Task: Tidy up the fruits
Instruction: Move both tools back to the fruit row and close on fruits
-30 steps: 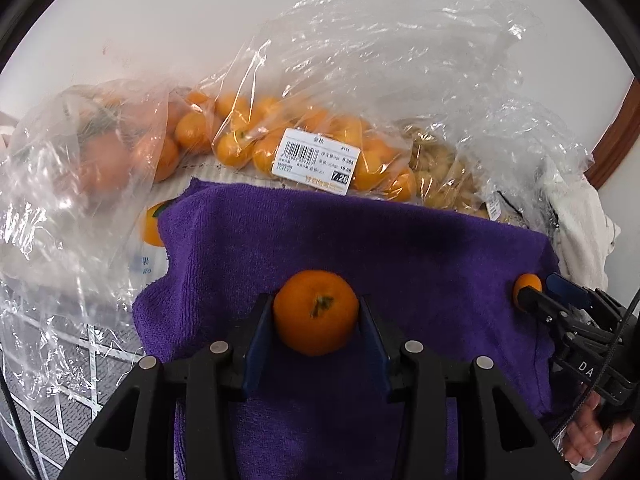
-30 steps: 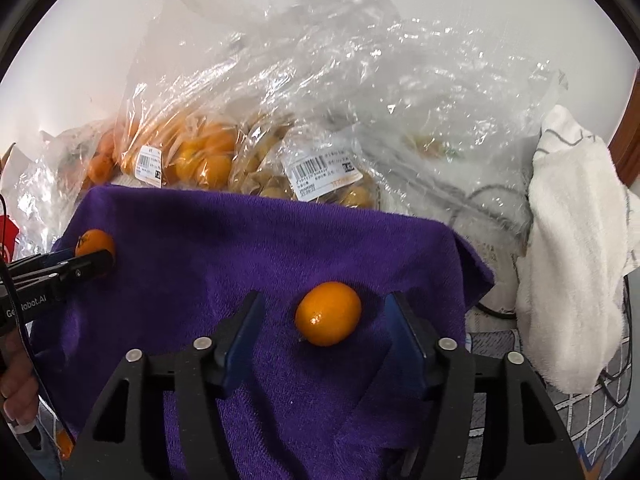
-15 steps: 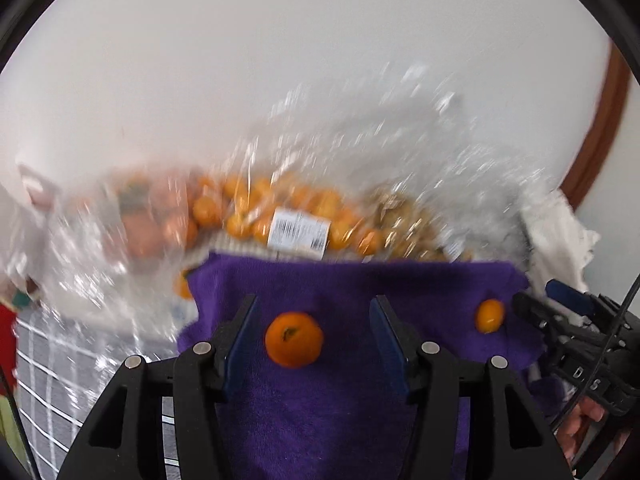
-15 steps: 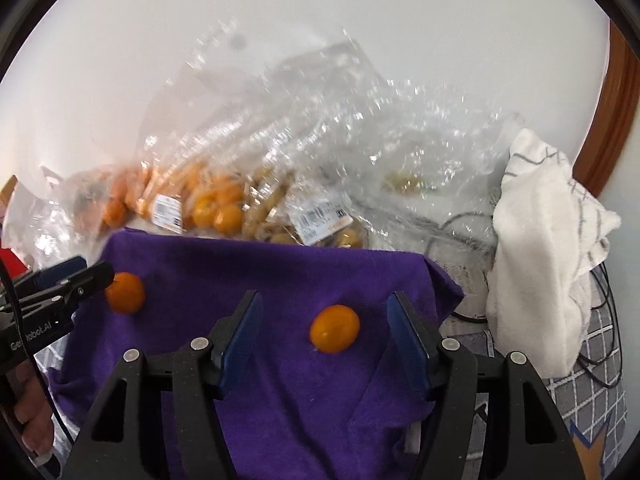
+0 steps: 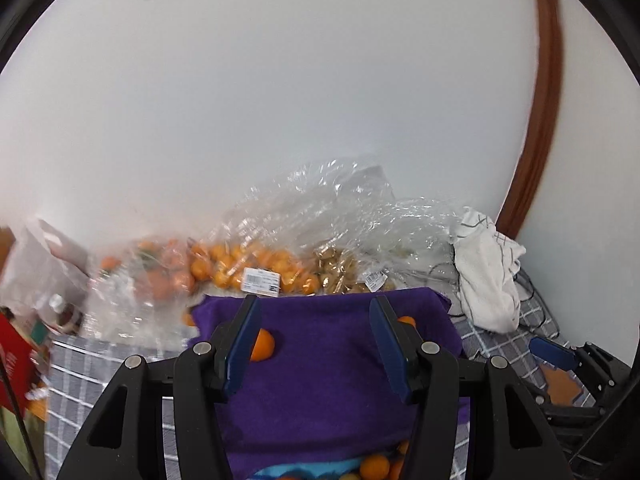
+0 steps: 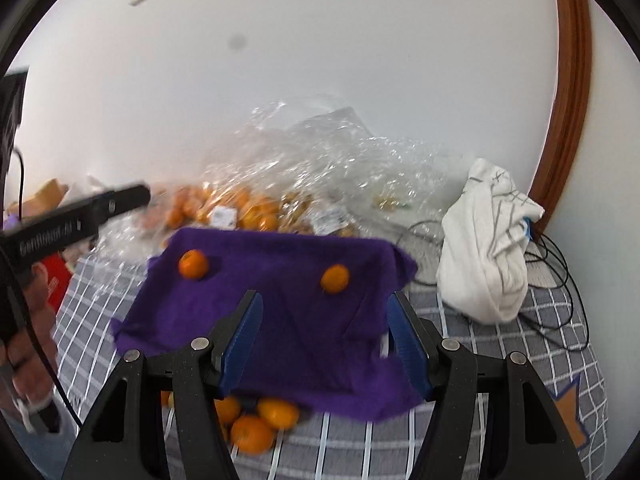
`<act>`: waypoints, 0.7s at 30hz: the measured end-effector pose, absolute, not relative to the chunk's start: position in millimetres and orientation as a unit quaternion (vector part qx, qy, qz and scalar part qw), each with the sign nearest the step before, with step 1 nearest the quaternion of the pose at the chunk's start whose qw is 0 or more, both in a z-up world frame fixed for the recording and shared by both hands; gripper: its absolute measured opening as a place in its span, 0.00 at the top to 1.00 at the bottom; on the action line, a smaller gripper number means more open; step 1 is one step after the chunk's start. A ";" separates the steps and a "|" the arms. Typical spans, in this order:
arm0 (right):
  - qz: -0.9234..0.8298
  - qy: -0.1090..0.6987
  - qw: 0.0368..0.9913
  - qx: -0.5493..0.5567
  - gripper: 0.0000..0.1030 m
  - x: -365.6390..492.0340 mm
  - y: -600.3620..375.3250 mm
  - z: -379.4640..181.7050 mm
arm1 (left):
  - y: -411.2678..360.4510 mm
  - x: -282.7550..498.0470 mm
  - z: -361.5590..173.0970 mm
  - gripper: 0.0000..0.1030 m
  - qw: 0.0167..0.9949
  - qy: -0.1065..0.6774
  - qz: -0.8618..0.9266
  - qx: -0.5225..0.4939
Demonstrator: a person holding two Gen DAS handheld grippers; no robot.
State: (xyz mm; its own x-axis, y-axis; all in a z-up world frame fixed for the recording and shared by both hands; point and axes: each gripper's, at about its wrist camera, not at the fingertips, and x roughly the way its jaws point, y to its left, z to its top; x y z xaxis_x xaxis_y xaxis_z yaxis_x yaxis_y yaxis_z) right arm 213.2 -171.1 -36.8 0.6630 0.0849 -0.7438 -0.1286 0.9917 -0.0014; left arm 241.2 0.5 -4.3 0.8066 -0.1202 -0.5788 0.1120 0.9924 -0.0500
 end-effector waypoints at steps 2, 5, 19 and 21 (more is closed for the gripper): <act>0.065 0.405 0.911 -0.033 0.38 199.5 -168.5 -41.1 | 1.3 223.0 -5.8 0.48 0.952 0.301 -0.056 0.005; 0.087 0.411 0.907 -0.024 0.38 179.1 -166.7 -52.3 | 10.3 198.2 -14.5 0.48 0.949 0.309 -0.064 0.001; 0.134 0.468 0.873 -0.014 0.59 140.0 -150.0 -140.3 | 88.5 130.9 -127.7 0.48 0.906 0.411 -0.041 -0.096; 0.142 0.475 0.869 -0.010 0.59 141.9 -144.1 -149.3 | 92.2 128.4 -135.7 0.48 0.902 0.419 -0.040 -0.099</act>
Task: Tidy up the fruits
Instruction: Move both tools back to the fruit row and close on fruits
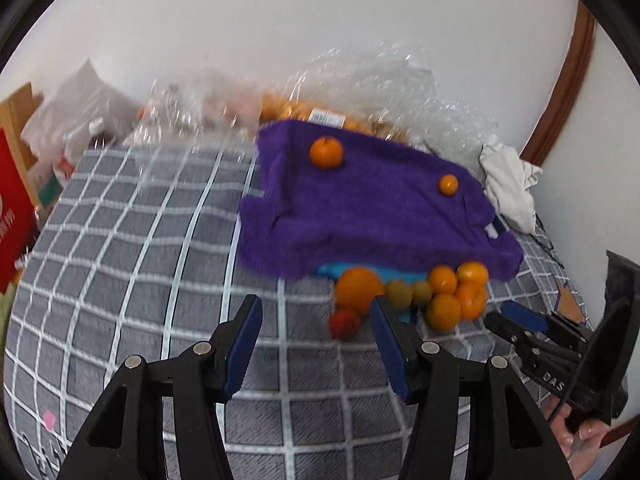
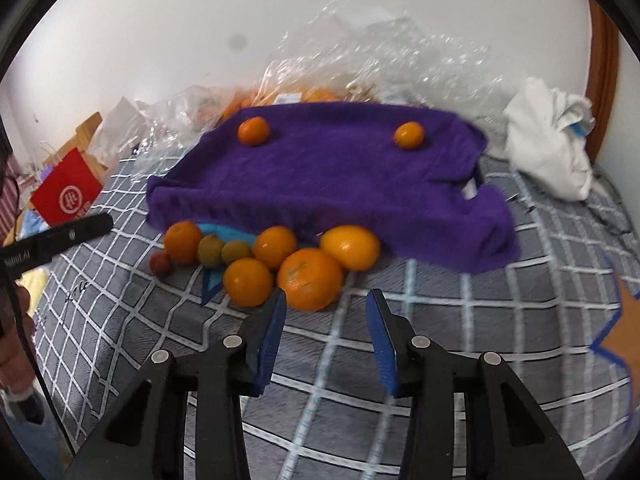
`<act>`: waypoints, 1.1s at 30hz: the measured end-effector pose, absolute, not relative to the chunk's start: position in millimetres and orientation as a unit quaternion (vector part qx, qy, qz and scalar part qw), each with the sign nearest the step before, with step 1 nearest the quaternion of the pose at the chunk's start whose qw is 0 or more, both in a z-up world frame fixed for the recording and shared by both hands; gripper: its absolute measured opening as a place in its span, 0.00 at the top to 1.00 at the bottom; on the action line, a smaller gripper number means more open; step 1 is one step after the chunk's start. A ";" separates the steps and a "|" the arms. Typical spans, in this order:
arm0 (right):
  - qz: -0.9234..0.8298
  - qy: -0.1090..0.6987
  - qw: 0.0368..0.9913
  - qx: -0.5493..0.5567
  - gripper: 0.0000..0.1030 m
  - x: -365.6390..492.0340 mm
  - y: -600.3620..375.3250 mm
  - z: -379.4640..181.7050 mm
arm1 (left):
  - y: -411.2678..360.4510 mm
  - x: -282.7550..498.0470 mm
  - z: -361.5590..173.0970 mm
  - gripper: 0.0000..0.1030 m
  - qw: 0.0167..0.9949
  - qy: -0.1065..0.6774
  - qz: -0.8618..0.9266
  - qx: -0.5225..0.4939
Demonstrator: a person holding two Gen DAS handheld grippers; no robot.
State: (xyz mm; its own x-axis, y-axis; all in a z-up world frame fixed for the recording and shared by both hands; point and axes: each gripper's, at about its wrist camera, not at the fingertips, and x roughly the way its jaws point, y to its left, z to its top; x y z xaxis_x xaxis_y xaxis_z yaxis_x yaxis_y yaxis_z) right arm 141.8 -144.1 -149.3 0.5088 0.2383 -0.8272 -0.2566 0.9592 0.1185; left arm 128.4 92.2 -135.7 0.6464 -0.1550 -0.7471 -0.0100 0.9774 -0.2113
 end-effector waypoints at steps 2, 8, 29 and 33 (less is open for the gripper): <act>0.143 0.484 0.863 -0.013 0.59 147.3 -139.2 -159.6 | 96.8 126.8 -141.3 0.48 0.900 0.423 -0.035 -0.095; 0.132 0.488 0.863 -0.010 0.58 160.4 -131.5 -173.5 | 104.0 126.7 -155.7 0.48 0.892 0.439 -0.028 -0.102; 0.106 0.468 0.877 -0.014 0.60 121.1 -180.4 -165.4 | 53.1 151.1 -185.1 0.53 0.904 0.424 -0.051 -0.015; 0.108 0.456 0.883 -0.001 0.60 120.1 -183.7 -163.2 | 50.5 151.3 -184.5 0.56 0.903 0.425 -0.054 -0.011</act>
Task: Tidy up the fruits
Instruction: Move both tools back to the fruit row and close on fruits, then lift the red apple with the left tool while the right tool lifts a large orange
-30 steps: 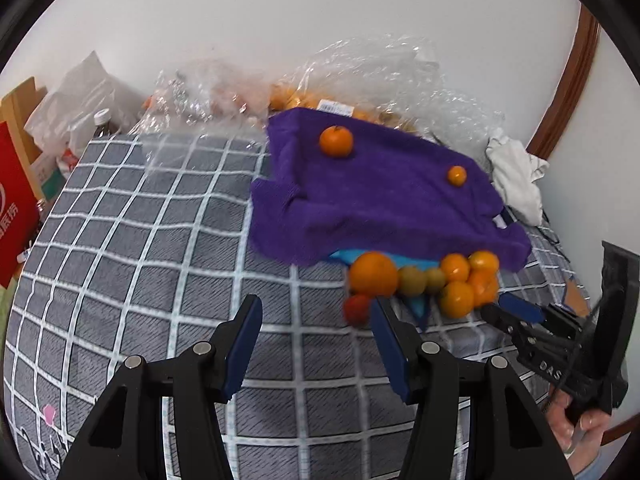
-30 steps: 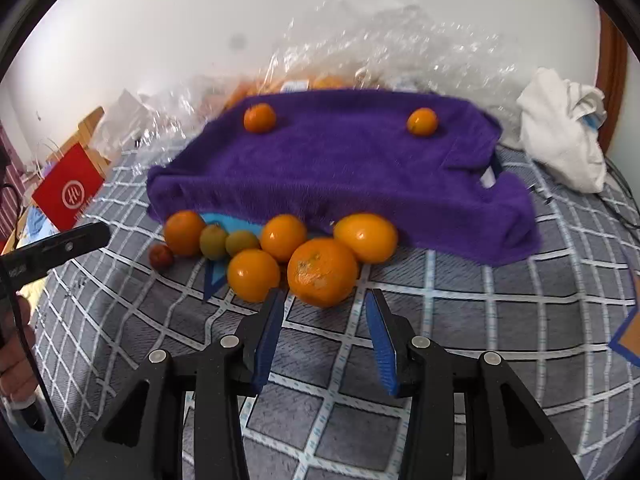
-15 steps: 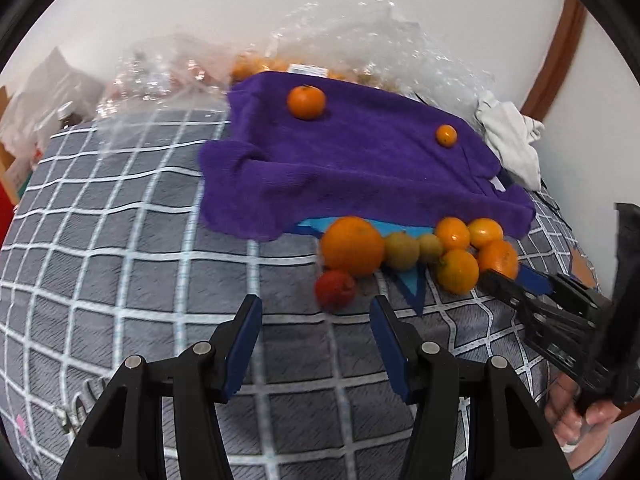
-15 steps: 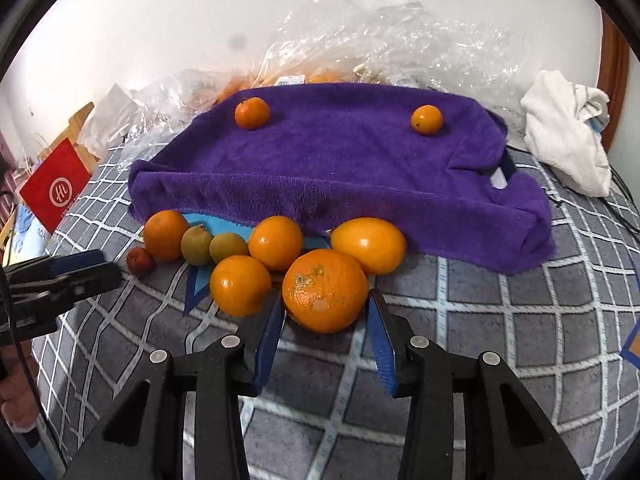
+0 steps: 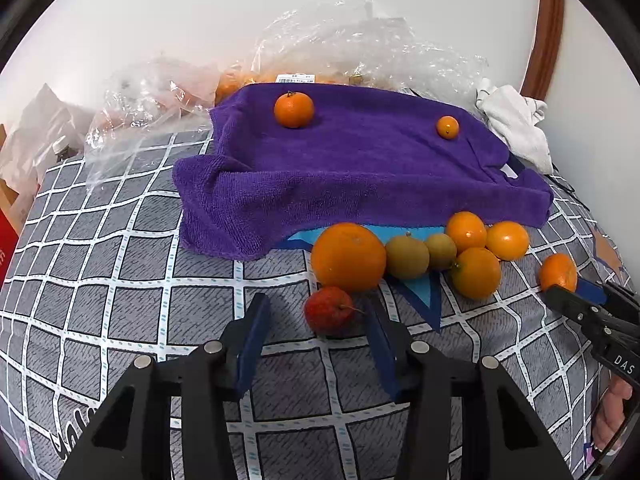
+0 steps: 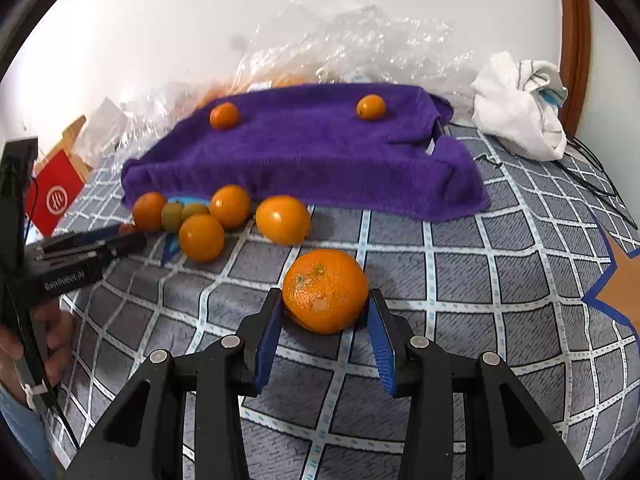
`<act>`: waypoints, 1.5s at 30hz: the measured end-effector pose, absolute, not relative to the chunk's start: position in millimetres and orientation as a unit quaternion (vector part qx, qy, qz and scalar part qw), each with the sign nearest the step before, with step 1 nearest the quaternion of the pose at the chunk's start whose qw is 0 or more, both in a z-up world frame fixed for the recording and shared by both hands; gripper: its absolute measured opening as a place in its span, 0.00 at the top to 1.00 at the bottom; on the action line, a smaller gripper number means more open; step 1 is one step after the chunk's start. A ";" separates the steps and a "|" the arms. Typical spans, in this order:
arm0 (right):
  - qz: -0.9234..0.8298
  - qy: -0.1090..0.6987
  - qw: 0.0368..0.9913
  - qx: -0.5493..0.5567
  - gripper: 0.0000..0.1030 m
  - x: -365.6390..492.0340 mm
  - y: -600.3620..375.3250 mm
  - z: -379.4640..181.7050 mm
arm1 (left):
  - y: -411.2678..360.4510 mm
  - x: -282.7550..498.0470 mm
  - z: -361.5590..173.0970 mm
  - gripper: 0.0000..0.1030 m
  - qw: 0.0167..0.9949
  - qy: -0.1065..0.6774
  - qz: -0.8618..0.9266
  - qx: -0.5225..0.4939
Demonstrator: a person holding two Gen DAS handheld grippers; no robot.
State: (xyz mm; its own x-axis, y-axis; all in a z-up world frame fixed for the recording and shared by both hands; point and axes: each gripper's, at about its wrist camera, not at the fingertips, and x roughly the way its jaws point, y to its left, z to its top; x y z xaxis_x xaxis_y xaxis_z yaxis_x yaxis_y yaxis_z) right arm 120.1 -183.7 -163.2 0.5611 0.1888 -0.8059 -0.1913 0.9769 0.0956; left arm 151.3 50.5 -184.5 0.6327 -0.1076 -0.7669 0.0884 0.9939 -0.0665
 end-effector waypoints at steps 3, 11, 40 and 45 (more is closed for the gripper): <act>0.105 0.452 0.886 0.000 0.60 117.5 -184.9 -162.9 | 50.7 151.2 -184.1 0.65 0.904 0.423 -0.059 -0.017; 0.110 0.450 0.886 0.019 0.60 118.0 -190.8 -163.1 | 73.9 147.4 -185.8 0.77 0.901 0.410 -0.094 -0.106; 0.123 0.406 0.903 0.061 0.60 103.1 -203.5 -150.7 | 74.2 115.9 -157.1 0.77 0.940 0.311 -0.091 -0.106; 0.127 0.399 0.906 0.068 0.60 100.9 -205.9 -148.9 | 75.4 115.3 -156.8 0.77 0.940 0.309 -0.092 -0.111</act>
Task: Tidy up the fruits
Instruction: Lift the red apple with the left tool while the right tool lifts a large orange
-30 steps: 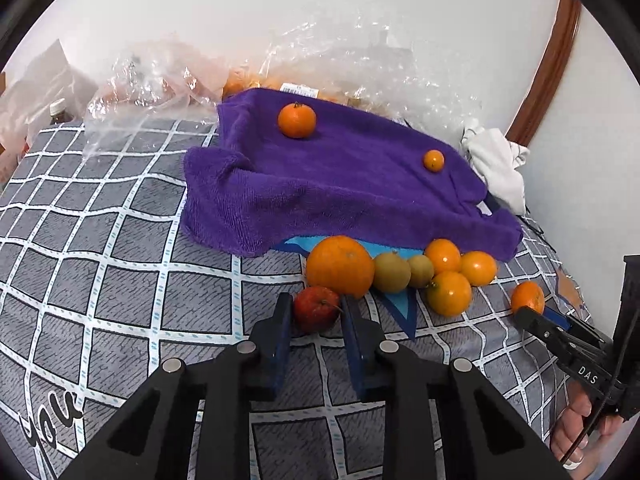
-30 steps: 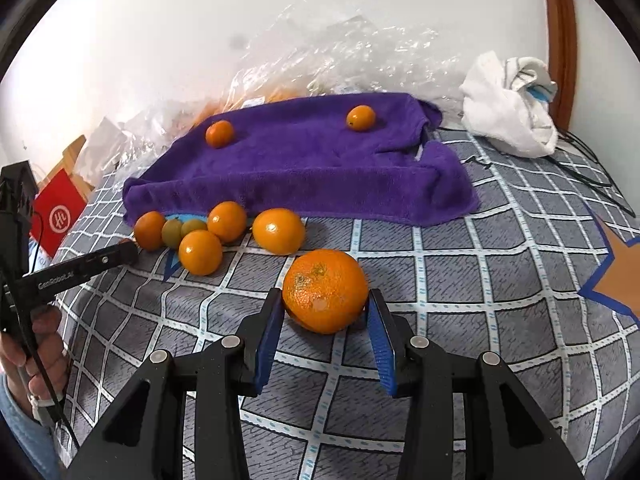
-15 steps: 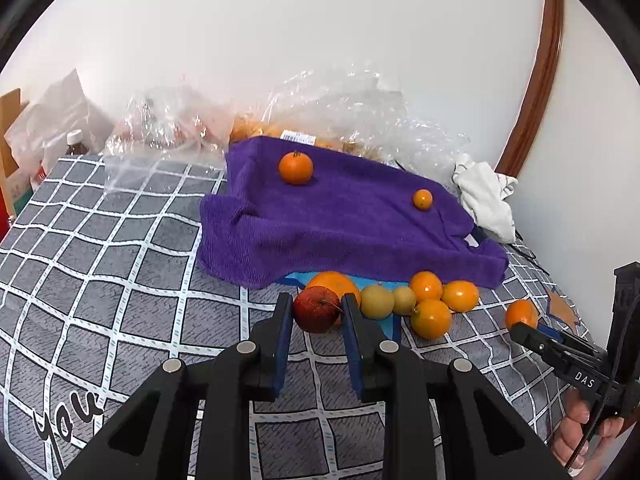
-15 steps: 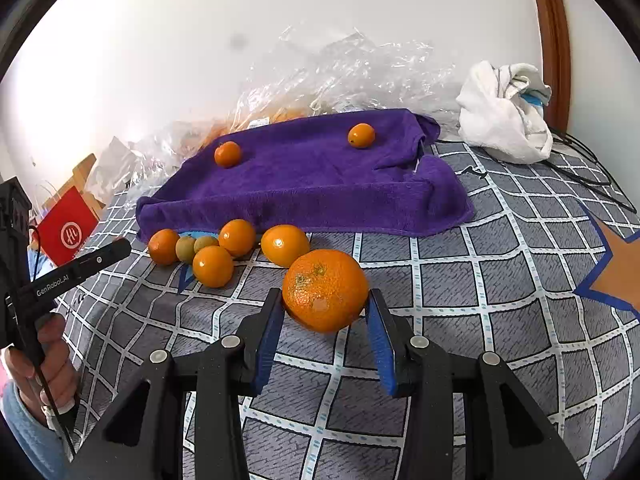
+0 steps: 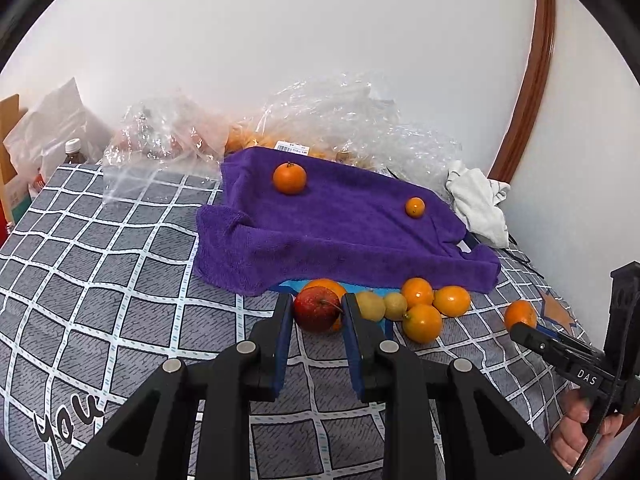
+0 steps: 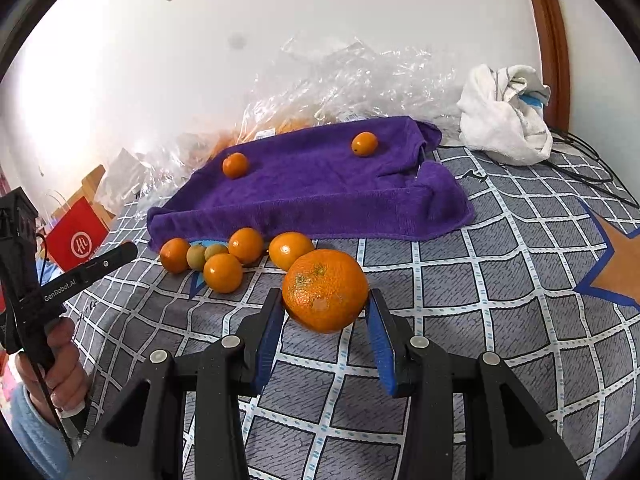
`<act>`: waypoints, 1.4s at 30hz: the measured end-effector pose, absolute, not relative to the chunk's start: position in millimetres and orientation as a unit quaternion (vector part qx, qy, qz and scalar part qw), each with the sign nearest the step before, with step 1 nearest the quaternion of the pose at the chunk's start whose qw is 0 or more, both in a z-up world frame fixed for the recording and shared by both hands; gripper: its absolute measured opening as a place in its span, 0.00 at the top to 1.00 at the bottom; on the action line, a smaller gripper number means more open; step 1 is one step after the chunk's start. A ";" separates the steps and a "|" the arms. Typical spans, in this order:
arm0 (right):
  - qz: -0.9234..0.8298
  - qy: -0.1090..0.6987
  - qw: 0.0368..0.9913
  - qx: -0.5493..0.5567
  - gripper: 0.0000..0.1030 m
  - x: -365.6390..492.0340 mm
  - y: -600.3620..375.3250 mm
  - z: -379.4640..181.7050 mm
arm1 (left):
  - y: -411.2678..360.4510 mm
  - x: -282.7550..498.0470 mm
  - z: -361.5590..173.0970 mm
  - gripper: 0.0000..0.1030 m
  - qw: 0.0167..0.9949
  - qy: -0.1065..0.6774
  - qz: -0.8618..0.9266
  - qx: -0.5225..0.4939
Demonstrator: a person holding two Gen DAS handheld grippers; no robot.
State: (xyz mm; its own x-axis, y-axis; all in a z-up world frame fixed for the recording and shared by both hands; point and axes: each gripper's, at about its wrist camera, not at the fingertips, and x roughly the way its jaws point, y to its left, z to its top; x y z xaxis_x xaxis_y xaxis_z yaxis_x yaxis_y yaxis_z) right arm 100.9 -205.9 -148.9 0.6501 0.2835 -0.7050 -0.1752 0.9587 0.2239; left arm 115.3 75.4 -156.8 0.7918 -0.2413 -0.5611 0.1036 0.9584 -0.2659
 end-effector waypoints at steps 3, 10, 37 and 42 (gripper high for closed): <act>0.127 0.397 0.906 0.071 0.60 100.5 -207.6 -149.0 | 76.5 115.7 -157.7 0.77 0.939 0.311 -0.092 -0.114; 0.135 0.398 0.905 0.072 0.60 99.7 -205.8 -148.9 | 81.9 115.3 -156.8 0.77 0.940 0.304 -0.087 -0.126; 0.143 0.376 0.911 0.094 0.60 96.0 -217.1 -118.0 | 89.7 104.5 -142.6 0.77 0.952 0.262 -0.079 -0.139; 0.165 0.366 0.909 0.114 0.60 110.8 -224.8 -90.6 | 91.9 98.8 -123.6 0.77 0.955 0.248 -0.081 -0.138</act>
